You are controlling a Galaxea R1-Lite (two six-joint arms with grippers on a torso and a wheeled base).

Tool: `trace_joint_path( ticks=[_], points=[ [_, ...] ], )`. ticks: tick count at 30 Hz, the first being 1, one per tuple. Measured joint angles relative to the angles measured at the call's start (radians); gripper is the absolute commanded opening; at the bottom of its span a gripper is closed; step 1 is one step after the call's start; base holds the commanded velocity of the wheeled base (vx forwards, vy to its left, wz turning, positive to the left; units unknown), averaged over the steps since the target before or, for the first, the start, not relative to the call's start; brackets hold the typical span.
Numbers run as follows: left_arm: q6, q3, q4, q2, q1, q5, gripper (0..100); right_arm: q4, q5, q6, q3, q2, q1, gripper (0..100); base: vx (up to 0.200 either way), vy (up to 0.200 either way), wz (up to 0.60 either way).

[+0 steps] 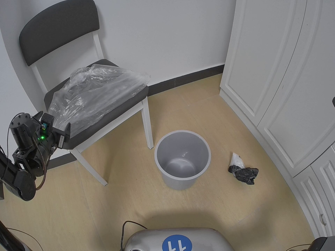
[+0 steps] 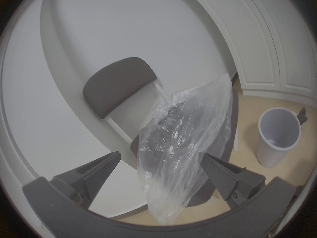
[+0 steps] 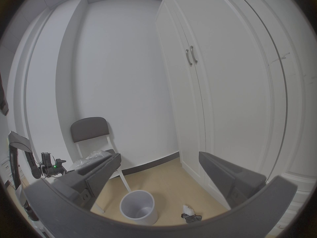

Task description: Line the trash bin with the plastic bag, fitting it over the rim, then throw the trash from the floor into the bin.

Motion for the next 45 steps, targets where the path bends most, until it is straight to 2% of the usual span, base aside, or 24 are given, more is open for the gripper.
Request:
trace_joint_path(
  ticks=[4, 15, 20, 33, 45],
  points=[
    [0.0, 0.001, 0.054, 0.001, 0.003, -0.029, 100, 0.0, 0.0, 0.0, 0.002, 0.0, 0.0, 100, 0.0, 0.0, 0.0],
    [0.006, 0.011, 0.059, 0.01, 0.002, -0.043, 100, 0.0, 0.002, 0.0, 0.005, 0.0, 0.0, 100, 0.0, 0.0, 0.0],
    [0.011, 0.029, 0.059, 0.012, 0.006, -0.085, 100, 0.0, 0.002, 0.0, 0.005, 0.0, 0.0, 100, 0.0, 0.0, 0.0],
    [0.036, 0.033, 0.051, 0.035, 0.02, -0.087, 100, 0.0, 0.009, -0.001, 0.008, -0.004, 0.0, 100, 0.0, 0.0, 0.0],
    [0.069, -0.033, -0.003, 0.124, 0.079, -0.09, 100, 0.0, 0.013, -0.003, 0.012, -0.009, 0.0, 100, 0.0, 0.0, 0.0]
  ],
)
